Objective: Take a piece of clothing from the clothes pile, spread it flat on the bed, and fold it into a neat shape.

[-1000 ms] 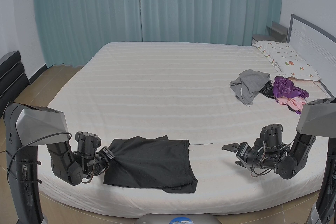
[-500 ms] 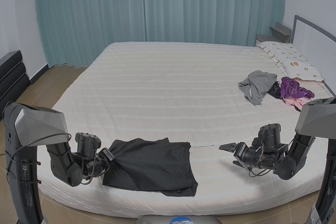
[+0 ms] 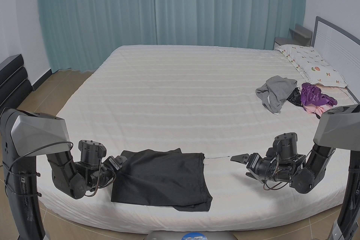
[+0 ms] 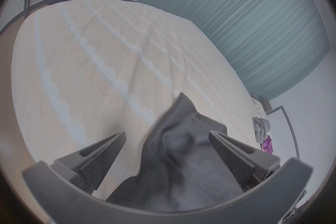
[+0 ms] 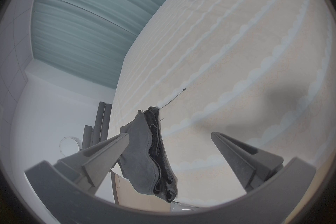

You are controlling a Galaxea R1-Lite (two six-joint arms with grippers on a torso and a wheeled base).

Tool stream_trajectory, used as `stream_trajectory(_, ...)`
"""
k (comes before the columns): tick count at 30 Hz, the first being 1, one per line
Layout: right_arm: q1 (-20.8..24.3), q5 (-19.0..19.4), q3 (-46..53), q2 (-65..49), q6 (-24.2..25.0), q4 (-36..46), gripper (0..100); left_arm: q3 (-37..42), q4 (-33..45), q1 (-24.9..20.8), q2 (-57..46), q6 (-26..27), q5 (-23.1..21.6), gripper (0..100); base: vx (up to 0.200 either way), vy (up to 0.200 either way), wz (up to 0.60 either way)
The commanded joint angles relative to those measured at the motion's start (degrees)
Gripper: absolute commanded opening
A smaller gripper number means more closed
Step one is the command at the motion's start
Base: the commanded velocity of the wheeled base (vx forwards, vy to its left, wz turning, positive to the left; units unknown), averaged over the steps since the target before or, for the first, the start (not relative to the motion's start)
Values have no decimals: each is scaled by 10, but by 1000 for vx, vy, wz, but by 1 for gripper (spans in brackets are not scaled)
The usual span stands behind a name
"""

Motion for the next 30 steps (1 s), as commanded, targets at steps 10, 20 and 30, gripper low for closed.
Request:
stream_trajectory(10, 6, 0, 3, 7, 0, -2, 100, -151, 39, -5, 73, 69, -1, 100, 0, 0, 0)
stream_trajectory(20, 4, 1, 6, 6, 0, -2, 100, -231, 147, -5, 77, 66, 5, 0, 0, 0, 0)
stream_trajectory(30, 4, 1, 6, 6, 0, -2, 100, -227, 143, 4, 74, 24, 68, 0, 0, 0, 0)
